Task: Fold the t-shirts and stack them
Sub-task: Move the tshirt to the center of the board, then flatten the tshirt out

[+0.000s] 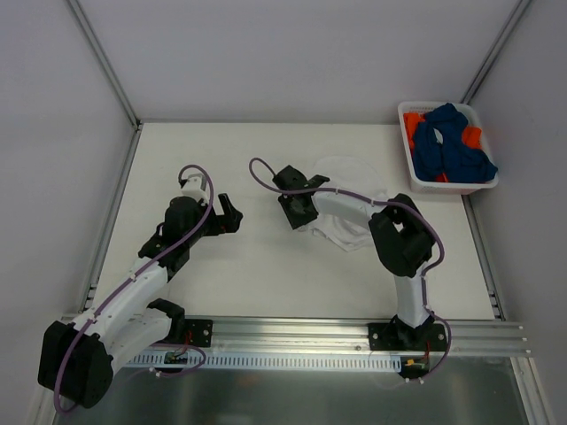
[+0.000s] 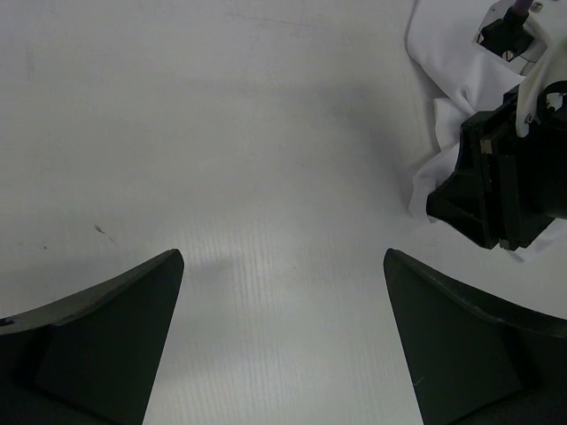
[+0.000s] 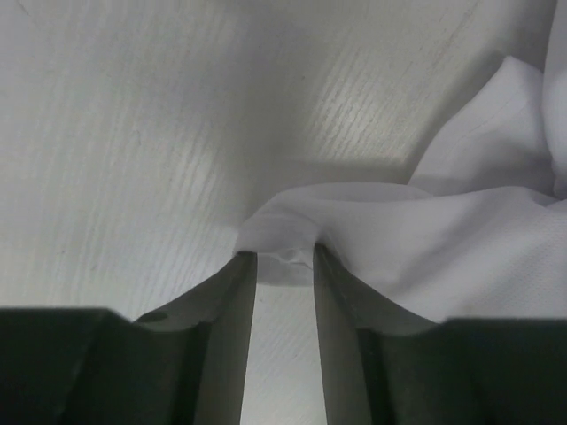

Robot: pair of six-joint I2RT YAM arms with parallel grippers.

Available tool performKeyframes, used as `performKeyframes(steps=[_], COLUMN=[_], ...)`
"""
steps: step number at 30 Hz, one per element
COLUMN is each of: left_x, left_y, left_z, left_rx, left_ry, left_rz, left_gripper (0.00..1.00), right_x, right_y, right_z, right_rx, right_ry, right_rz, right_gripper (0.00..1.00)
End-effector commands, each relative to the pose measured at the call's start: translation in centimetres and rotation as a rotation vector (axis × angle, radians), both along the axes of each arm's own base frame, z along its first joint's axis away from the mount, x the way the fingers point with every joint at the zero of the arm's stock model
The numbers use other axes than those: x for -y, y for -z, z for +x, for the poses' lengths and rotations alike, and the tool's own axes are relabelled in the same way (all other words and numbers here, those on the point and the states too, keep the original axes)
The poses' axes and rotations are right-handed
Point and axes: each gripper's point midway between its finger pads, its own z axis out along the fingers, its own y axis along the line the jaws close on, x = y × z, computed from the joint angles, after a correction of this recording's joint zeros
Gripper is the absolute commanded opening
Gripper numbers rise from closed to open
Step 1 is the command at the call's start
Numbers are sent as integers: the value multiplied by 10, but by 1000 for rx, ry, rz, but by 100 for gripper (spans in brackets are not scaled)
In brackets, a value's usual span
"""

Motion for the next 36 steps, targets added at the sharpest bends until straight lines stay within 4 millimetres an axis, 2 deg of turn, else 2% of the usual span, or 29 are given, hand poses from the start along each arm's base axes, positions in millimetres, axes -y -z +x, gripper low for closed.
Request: performKeyframes(steps=[1, 2, 3, 4, 7, 14, 24, 27, 30, 34, 36], left_x=[-2, -2, -2, -2, -3, -4, -8, -9, -11, -12, -12], left_y=[-9, -8, -8, -8, -7, -5, -7, -10, -10, -9, -9], left_z=[3, 3, 2, 2, 3, 3, 0, -1, -2, -3, -3], left_rx=[39, 37, 37, 38, 34, 28, 49, 63, 71, 72, 71], left_ry=[-12, -14, -12, -13, -15, -18, -29, -28, -34, -41, -42], left_rz=[4, 6, 6, 6, 12, 19, 20, 21, 24, 27, 25], left_gripper=[99, 99, 99, 99, 99, 99, 99, 99, 99, 99, 99], right_x=[-18, -22, -25, -26, -34, -39, -28, -27, -25, -26, -30], right_y=[-26, -31, -35, -36, -44, -30, -1, 3, 3, -2, -13], right_z=[-1, -4, -4, -5, -9, -15, -10, -9, -6, -2, 2], right_rx=[18, 23, 30, 31, 41, 19, 12, 12, 24, 40, 53], right_ry=[-41, -52, -57, -61, -78, -77, -42, -38, -29, -25, -34], right_rz=[47, 54, 57, 56, 63, 51, -37, -49, -58, -54, -40], right_gripper=[38, 51, 55, 59, 62, 62, 57, 51, 34, 1, 0])
